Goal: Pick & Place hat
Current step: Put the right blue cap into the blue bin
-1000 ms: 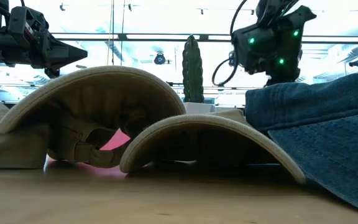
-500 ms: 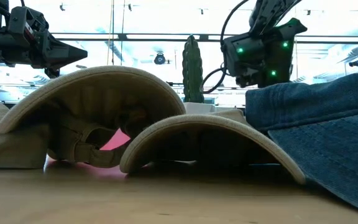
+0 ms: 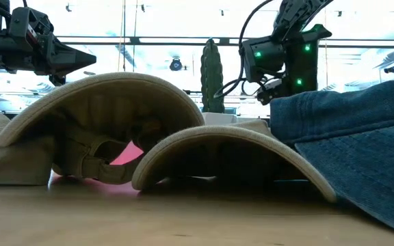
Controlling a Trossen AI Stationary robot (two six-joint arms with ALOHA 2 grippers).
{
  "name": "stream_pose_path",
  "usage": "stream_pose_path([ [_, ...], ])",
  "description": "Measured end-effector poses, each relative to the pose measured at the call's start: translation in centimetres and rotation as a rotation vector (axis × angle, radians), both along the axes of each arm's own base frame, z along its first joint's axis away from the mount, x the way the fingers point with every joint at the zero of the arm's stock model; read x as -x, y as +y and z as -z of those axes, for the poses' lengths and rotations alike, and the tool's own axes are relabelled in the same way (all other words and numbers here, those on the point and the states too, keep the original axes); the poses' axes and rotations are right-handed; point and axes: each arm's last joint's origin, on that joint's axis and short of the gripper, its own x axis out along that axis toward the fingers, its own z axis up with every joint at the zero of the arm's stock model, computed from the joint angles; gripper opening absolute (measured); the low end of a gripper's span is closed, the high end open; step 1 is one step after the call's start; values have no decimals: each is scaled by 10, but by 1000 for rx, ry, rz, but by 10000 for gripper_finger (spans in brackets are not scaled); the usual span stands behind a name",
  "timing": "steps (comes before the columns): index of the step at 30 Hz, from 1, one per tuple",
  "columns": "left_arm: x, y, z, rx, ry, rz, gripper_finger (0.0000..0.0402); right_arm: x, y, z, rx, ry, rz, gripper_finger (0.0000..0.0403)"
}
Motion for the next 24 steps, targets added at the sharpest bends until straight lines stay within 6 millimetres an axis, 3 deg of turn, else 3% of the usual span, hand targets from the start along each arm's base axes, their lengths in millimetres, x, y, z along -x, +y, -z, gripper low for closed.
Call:
stream_pose_path([
  [8,0,0,0,0,0,0,5,3,2,-11,-74,-35,-41,202],
  [13,0,0,0,0,0,0,5,13,3,-38,-67,-138,-45,225],
  [19,0,0,0,0,0,0,5,30,-1,-77,10,-331,-42,225],
  [24,0,0,0,0,0,0,5,33,-25,-91,66,-459,5,206],
])
